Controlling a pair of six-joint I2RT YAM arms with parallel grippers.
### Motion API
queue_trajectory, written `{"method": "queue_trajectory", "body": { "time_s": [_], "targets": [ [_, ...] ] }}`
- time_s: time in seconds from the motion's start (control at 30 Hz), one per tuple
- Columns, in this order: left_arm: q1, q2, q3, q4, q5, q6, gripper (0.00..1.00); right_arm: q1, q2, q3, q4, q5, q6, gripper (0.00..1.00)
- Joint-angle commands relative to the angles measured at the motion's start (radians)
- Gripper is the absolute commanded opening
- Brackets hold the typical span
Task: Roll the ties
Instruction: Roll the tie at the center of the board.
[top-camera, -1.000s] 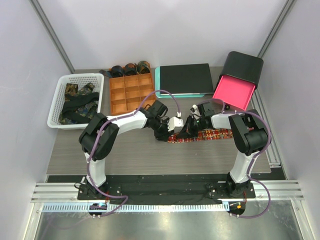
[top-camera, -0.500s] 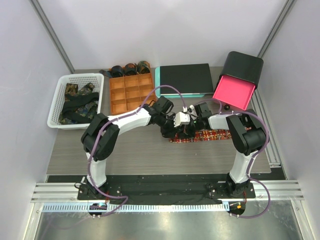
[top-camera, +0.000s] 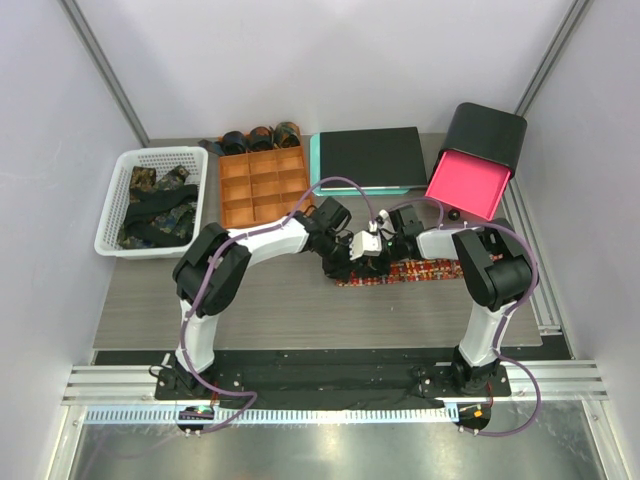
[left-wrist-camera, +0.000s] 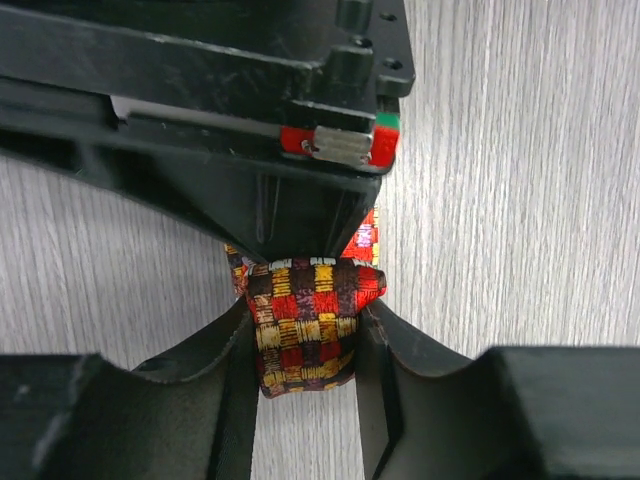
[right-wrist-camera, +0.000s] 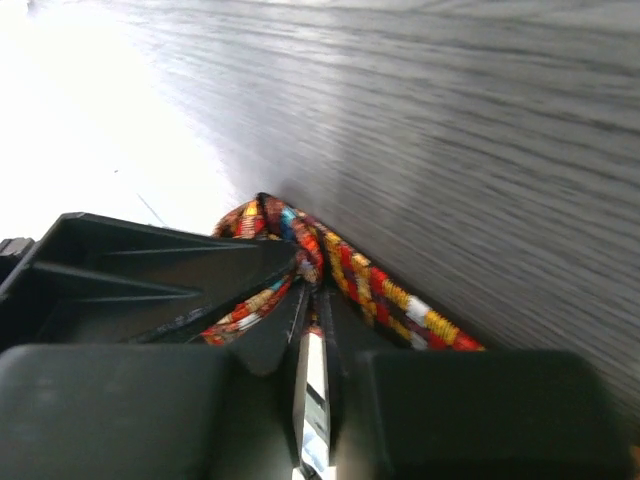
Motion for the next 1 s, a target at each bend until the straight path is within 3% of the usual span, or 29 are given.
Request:
{"method": "queue_trajectory", "body": {
  "time_s": [0.0,0.17,0.33,0.7,0.8,0.93,0.97],
  "targets": [
    [-0.014,0.034,-0.012,-0.054,-0.023,0.029,0.33,-0.003,-0.037,0.012,-0.068,0.004,-0.046,0.21],
    [-0.015,0.031,-0.046,-0.07,-0.048,0.059,0.31,-0.037,-0.14,0.024,-0.154,-0.043,-0.087,0.33],
    [-0.015,0.033,-0.051,-0.077,-0.05,0.067,0.31,-0.049,-0.212,0.018,-0.156,-0.073,-0.08,0.38],
    [-0.014,0.045,-0.034,-0.089,-0.054,0.084,0.31,-0.026,-0.166,0.004,-0.079,-0.031,-0.047,0.43],
    [-0.015,0.039,-0.039,-0.09,-0.054,0.086,0.33,-0.023,-0.137,0.009,-0.052,-0.024,-0.035,0.29],
    [-0.009,0.033,-0.04,-0.092,-0.056,0.087,0.35,-0.028,-0.126,0.007,-0.097,-0.025,-0.073,0.03],
    [-0.005,0.031,-0.04,-0.092,-0.057,0.086,0.37,-0.035,-0.132,0.004,-0.108,-0.022,-0.081,0.01]
  ]
}}
